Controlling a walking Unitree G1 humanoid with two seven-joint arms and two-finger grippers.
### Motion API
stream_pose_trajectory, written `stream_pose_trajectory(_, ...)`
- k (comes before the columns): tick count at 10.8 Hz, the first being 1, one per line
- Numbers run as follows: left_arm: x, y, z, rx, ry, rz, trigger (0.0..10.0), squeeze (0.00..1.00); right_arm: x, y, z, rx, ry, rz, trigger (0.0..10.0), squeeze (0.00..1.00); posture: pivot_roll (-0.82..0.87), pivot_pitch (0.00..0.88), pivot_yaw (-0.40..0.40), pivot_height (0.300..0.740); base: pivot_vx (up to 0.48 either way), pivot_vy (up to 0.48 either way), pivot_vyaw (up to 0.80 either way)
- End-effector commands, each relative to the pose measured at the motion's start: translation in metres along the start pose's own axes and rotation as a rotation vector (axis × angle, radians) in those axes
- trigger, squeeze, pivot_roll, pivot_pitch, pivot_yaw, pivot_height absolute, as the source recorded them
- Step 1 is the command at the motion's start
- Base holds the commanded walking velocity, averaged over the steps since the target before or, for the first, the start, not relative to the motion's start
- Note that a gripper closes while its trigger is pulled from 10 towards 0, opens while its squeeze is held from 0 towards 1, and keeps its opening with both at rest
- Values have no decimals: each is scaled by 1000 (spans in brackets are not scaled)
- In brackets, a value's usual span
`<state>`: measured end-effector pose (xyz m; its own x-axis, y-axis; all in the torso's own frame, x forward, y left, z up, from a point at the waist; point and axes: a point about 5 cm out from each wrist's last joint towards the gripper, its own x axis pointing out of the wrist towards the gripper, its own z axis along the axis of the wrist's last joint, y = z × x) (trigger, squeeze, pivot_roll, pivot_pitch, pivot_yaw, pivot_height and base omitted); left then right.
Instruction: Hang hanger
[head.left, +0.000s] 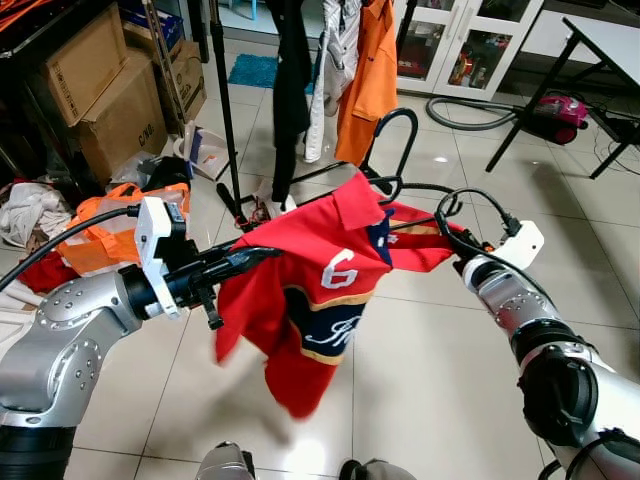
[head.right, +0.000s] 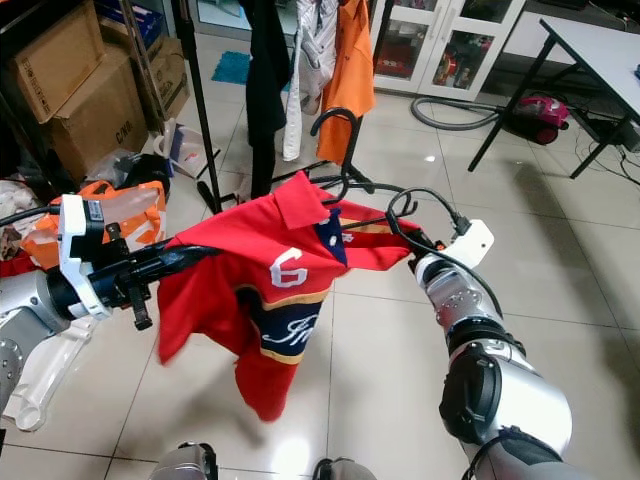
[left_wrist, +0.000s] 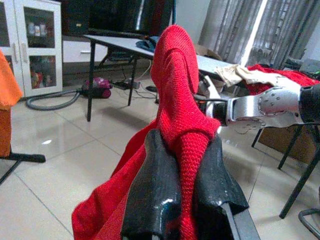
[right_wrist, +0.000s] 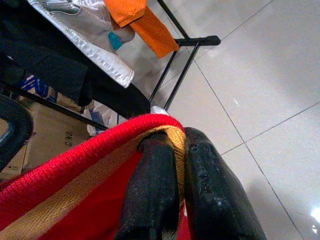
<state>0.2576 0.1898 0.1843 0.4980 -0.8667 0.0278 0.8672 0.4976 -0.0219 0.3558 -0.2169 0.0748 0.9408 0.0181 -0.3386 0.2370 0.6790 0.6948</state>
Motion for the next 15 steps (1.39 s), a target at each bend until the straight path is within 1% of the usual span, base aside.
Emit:
stream_pose_trajectory(1, -3, -2, 21, 66, -72, -27, 10000, 0, -4, -13, 14, -7, -43, -53, 0, 0, 116, 111, -116, 740, 0, 0, 0)
stream_pose_trajectory(2, -3, -4, 20, 68, -57, -39, 10000, 0, -5, -15, 13, 17, -45, -66, 0, 0, 115, 111, -116, 740, 0, 0, 0)
stream_pose_trajectory(3, -5, -6, 17, 65, -36, -53, 10000, 0, -7, -21, 17, 39, -60, -91, 0, 0, 113, 112, -117, 740, 0, 0, 0)
stream_pose_trajectory(5, -7, -12, 18, 53, -29, -94, 10000, 0, -10, -29, 28, 10, -84, -122, 0, 0, 111, 111, -120, 740, 0, 0, 0)
stream_pose_trajectory(8, -10, -17, 14, 56, 10, -124, 10000, 0, -13, -33, 44, -28, -123, -141, 0, 0, 117, 99, -123, 740, 0, 0, 0)
stream_pose_trajectory(9, -12, -18, 12, 68, 44, -136, 10000, 0, -14, -34, 49, -44, -133, -143, 0, 0, 122, 96, -123, 740, 0, 0, 0)
stream_pose_trajectory(12, -12, -23, -3, 124, 203, -187, 10000, 0, -8, -13, 53, -173, -123, -58, 0, 0, 124, 89, -119, 740, 0, 0, 0)
stream_pose_trajectory(13, -12, -23, -7, 140, 237, -196, 10000, 0, -6, -7, 57, -190, -134, -38, 0, 0, 125, 89, -119, 740, 0, 0, 0)
stream_pose_trajectory(14, -11, -22, -8, 157, 247, -189, 10000, 0, -5, 0, 59, -193, -136, -14, 0, 0, 124, 89, -119, 740, 0, 0, 0)
stream_pose_trajectory(15, -5, -17, -8, 198, 244, -148, 10000, 0, 0, 18, 57, -226, -121, 60, 0, 0, 122, 90, -121, 740, 0, 0, 0)
